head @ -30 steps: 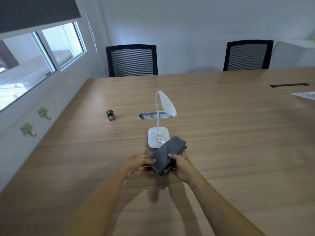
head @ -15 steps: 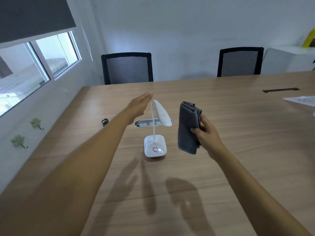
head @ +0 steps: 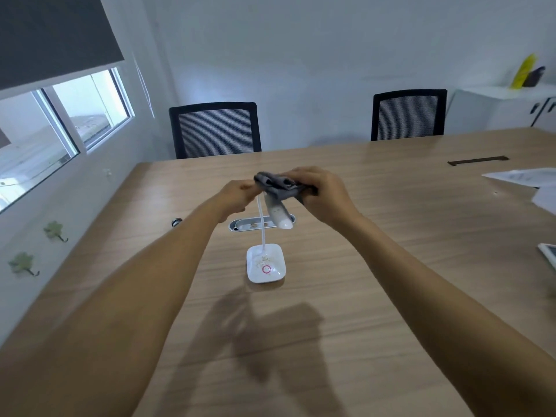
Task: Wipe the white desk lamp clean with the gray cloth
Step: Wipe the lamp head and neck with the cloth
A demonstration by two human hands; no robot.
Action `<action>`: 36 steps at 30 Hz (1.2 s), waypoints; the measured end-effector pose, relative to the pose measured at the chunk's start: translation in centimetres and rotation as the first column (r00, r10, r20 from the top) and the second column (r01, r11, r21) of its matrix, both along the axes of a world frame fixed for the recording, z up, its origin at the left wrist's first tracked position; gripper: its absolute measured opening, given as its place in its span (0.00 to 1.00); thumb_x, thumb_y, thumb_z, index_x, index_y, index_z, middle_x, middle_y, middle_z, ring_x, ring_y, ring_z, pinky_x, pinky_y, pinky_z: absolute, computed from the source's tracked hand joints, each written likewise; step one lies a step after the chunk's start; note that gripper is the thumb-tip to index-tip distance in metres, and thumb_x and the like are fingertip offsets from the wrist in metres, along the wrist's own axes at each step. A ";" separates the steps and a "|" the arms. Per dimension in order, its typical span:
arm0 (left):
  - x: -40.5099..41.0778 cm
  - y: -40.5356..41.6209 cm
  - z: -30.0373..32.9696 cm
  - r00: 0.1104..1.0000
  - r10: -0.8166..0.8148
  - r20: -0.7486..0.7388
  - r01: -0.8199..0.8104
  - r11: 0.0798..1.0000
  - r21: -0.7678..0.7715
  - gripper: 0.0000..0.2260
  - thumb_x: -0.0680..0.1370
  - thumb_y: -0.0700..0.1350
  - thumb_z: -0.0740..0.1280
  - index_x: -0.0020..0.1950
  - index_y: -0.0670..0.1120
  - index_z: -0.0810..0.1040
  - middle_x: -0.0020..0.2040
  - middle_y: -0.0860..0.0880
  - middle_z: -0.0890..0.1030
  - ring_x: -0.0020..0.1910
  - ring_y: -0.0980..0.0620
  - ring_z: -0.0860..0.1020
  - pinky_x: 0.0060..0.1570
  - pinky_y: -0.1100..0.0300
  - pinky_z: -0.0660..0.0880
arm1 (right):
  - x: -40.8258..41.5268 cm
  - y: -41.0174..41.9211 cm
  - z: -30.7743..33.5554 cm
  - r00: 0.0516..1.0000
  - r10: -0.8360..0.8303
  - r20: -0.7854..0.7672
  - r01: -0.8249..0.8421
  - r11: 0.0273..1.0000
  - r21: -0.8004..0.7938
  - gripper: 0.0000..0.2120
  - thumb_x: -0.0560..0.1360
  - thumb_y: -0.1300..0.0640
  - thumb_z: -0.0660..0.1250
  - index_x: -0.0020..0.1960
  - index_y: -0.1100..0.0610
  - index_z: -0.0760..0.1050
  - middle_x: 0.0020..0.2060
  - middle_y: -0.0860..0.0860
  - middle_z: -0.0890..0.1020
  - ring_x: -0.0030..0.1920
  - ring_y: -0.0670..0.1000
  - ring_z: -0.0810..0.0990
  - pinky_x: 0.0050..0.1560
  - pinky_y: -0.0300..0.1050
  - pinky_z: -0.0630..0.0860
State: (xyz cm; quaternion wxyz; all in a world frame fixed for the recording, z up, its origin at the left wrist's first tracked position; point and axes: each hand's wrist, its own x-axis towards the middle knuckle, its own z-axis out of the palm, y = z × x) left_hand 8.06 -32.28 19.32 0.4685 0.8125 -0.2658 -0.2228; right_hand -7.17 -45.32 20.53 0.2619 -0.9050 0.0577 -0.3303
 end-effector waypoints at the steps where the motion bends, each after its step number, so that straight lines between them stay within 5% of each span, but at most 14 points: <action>1: 0.1 -0.1 -0.1 1.000 -0.006 0.001 0.006 1.000 -0.003 0.11 0.80 0.49 0.63 0.60 0.50 0.79 0.60 0.46 0.77 0.64 0.45 0.73 0.61 0.49 0.71 | 0.2 0.0 -0.1 0.999 0.018 -0.036 -0.019 0.999 -0.031 0.23 0.67 0.70 0.63 0.57 0.52 0.82 0.55 0.51 0.85 0.57 0.53 0.80 0.55 0.52 0.78; 4: 0.3 0.1 -0.1 0.999 -0.039 0.021 0.039 0.999 -0.001 0.16 0.81 0.46 0.61 0.68 0.53 0.76 0.63 0.49 0.77 0.63 0.48 0.72 0.59 0.53 0.70 | -0.6 0.0 -0.7 0.994 0.036 -0.100 -0.046 0.994 -0.103 0.20 0.69 0.72 0.64 0.57 0.56 0.82 0.58 0.58 0.83 0.58 0.58 0.80 0.58 0.48 0.77; 9: 0.1 0.6 0.2 0.998 -0.067 0.018 0.067 0.997 0.035 0.19 0.78 0.55 0.63 0.69 0.55 0.74 0.71 0.51 0.73 0.69 0.46 0.70 0.61 0.53 0.71 | -4.9 -2.0 -2.5 0.992 0.065 -0.106 -0.086 0.975 -0.203 0.18 0.67 0.67 0.61 0.52 0.60 0.84 0.56 0.61 0.83 0.55 0.61 0.82 0.56 0.44 0.73; 11: 0.1 0.6 0.3 0.998 -0.064 0.021 0.064 0.997 0.032 0.18 0.79 0.55 0.63 0.69 0.55 0.74 0.72 0.52 0.72 0.70 0.47 0.70 0.61 0.54 0.71 | -5.7 -2.9 -2.3 0.995 0.032 -0.090 -0.041 0.994 -0.098 0.22 0.66 0.61 0.56 0.52 0.61 0.83 0.56 0.61 0.83 0.56 0.59 0.81 0.59 0.43 0.75; 15: 0.1 0.3 0.2 0.998 -0.054 0.019 0.053 0.998 0.026 0.18 0.79 0.53 0.63 0.68 0.52 0.75 0.66 0.51 0.75 0.66 0.48 0.71 0.61 0.53 0.70 | -4.0 -1.8 -0.3 1.000 0.017 0.011 -0.018 0.991 0.135 0.25 0.63 0.59 0.55 0.54 0.62 0.82 0.56 0.58 0.82 0.55 0.49 0.78 0.56 0.22 0.68; 19: 0.4 0.1 0.2 1.000 -0.012 -0.023 0.012 1.000 -0.007 0.10 0.80 0.45 0.64 0.60 0.49 0.79 0.56 0.46 0.77 0.58 0.47 0.73 0.59 0.53 0.70 | -0.7 0.7 0.5 0.995 0.098 -0.011 -0.097 0.995 0.012 0.20 0.65 0.70 0.61 0.53 0.62 0.83 0.55 0.60 0.83 0.55 0.56 0.81 0.55 0.38 0.72; 22: 0.6 0.2 0.1 0.998 -0.066 0.010 0.066 0.998 0.009 0.16 0.78 0.51 0.65 0.66 0.52 0.77 0.65 0.48 0.78 0.65 0.47 0.74 0.65 0.51 0.72 | -0.8 1.2 -0.5 0.982 0.181 -0.046 -0.186 0.968 -0.170 0.18 0.67 0.70 0.60 0.49 0.60 0.84 0.52 0.60 0.85 0.51 0.59 0.83 0.51 0.45 0.78; 25: 0.2 0.4 0.2 0.996 -0.084 0.036 0.083 0.996 0.034 0.18 0.78 0.54 0.65 0.67 0.55 0.76 0.69 0.53 0.75 0.68 0.50 0.71 0.58 0.56 0.71 | -3.3 -0.8 -2.0 0.985 0.169 -0.028 -0.171 0.953 -0.252 0.17 0.66 0.70 0.62 0.47 0.59 0.85 0.50 0.59 0.85 0.50 0.57 0.82 0.51 0.45 0.76; 30: 0.1 0.4 0.3 0.997 -0.075 0.031 0.074 0.997 0.027 0.17 0.78 0.54 0.64 0.67 0.54 0.76 0.68 0.54 0.75 0.67 0.51 0.71 0.57 0.56 0.70 | -5.0 -4.2 -2.9 0.999 -0.041 -0.005 0.040 0.997 -0.061 0.20 0.64 0.77 0.63 0.48 0.61 0.85 0.53 0.62 0.83 0.53 0.62 0.81 0.56 0.58 0.78; 36: 0.8 -0.1 0.1 0.998 -0.061 0.019 0.061 0.998 -0.009 0.14 0.80 0.40 0.61 0.60 0.55 0.78 0.52 0.46 0.77 0.53 0.48 0.71 0.52 0.57 0.71 | -1.0 0.6 -0.1 0.996 0.053 0.072 -0.051 0.998 -0.027 0.19 0.65 0.74 0.63 0.50 0.61 0.84 0.53 0.60 0.83 0.54 0.56 0.80 0.53 0.38 0.73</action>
